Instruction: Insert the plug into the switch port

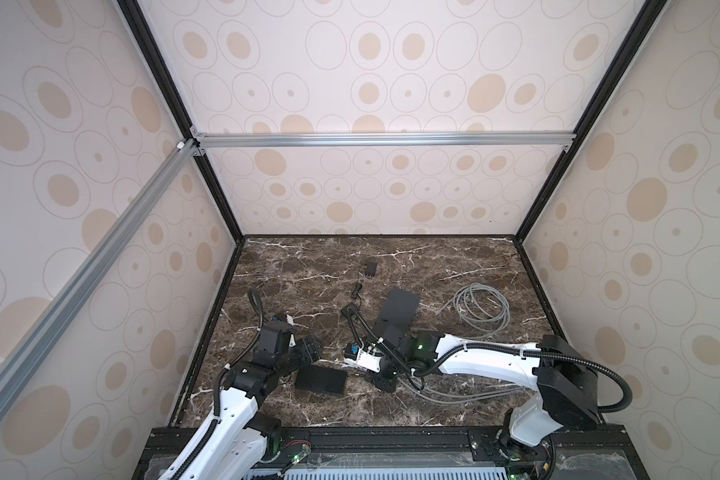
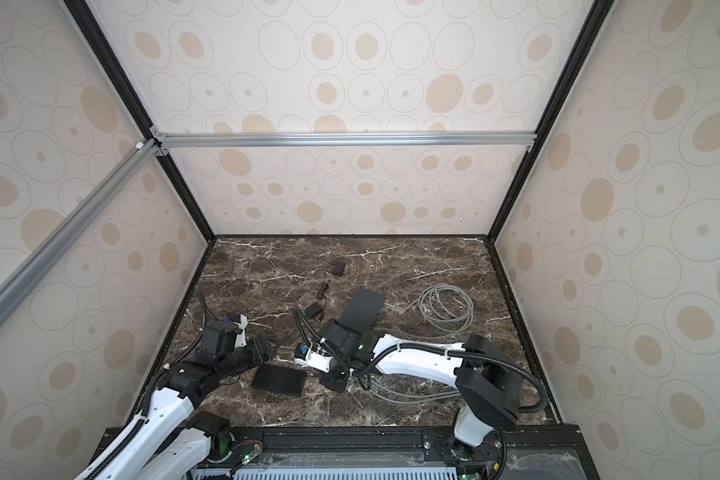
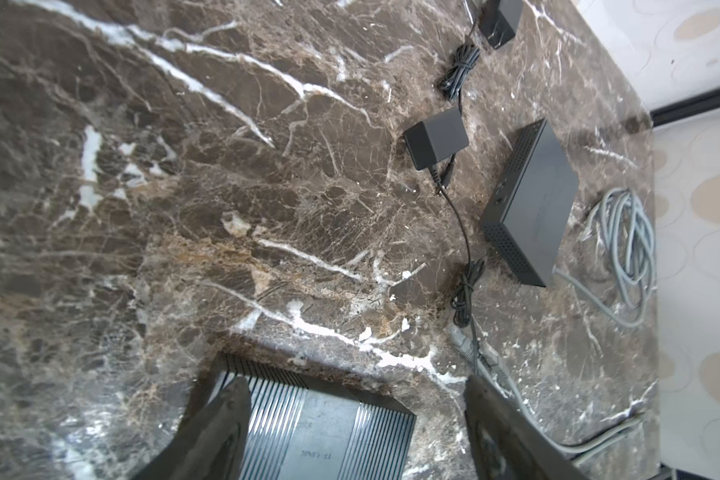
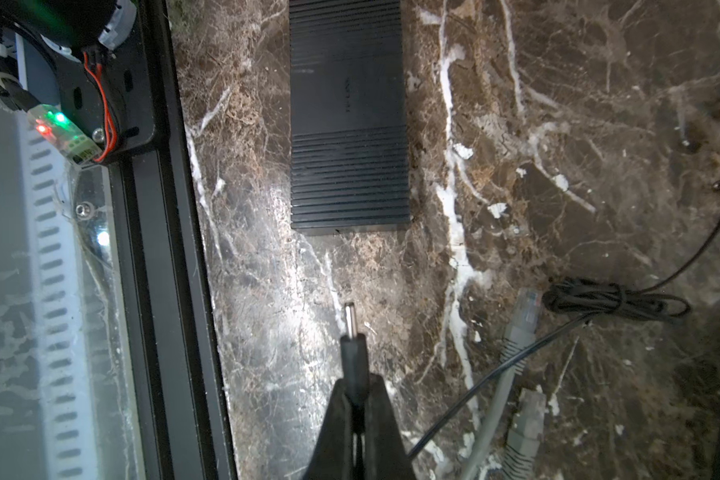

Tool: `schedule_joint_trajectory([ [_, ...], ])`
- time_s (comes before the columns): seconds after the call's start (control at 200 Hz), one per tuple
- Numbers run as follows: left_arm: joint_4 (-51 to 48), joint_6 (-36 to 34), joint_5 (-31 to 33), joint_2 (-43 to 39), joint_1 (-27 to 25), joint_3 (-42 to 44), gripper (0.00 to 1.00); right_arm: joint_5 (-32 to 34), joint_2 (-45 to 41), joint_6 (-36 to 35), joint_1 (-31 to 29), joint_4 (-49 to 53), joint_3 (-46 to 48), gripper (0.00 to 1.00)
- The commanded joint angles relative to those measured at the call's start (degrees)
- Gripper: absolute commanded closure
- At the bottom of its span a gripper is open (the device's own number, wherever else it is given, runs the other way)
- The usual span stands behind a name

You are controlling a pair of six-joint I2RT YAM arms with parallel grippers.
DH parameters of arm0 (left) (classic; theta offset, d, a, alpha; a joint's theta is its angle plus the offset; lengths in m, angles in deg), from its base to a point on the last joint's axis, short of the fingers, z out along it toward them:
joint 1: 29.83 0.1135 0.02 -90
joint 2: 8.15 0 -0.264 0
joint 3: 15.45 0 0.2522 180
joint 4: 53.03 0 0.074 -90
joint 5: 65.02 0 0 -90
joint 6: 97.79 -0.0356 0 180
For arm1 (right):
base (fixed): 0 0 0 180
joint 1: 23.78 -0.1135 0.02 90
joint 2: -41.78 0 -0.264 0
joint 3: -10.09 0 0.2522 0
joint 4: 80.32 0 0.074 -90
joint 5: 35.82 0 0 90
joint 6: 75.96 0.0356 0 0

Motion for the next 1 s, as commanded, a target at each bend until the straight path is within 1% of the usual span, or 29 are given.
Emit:
schedule_joint_trajectory([
  [0.0,0.51,4.86,1.43,-1.92,0.21,1.46,0.19,-2.31,1.74,4.03,-0.86,0.98,-0.41,1.0],
  [0.115,-2.22,8.09,4.96,-5.24,0.06,2.54,0.18,-1.37,2.73,6.4,-1.26,-0.51,-0.23,1.0],
  [0.23,-5.66,10.03,9.99,-4.56,-0.69,1.23,0.19,0.16,3.6,5.95,-1.87,-1.13,0.01,1.0],
  [0.36,-5.97,11.08,10.06,-1.77,-1.02,1.83,0.19,-0.58,4.96,7.01,-2.29,-3.48,0.86,1.0],
  [0.43,-4.8,11.68,9.31,-1.28,-1.1,3.02,0.22,-0.06,6.02,7.81,-2.78,-4.0,0.54,1.0],
  [0.505,-3.33,11.75,8.75,-0.95,-1.05,4.48,0.32,0.88,7.59,9.1,-3.02,-4.26,-0.1,1.0],
  [0.605,-3.01,11.75,8.9,-0.06,-1.15,4.57,0.35,0.8,9.19,9.7,-3.18,-5.13,-0.33,1.0],
  [0.62,-3.19,11.75,8.99,0.04,-1.19,4.47,0.39,0.86,9.33,9.71,-3.18,-5.2,-0.41,1.0],
  [0.655,-3.34,11.66,9.09,0.05,-1.2,4.38,0.41,1.06,9.69,9.68,-3.17,-5.13,-0.63,1.0],
  [0.87,-2.95,11.84,8.21,0.23,-1.3,4.89,0.44,1.69,11.15,10.26,-3.32,-5.78,-1.17,1.0],
  [0.89,-2.86,11.96,8.3,0.1,-1.35,5.05,0.48,1.82,11.23,10.31,-3.34,-5.91,-1.2,1.0],
  [0.995,-2.97,13.16,9.55,-0.56,-1.37,5.81,0.5,2.56,11.71,10.79,-3.54,-6.38,-1.32,1.0],
])
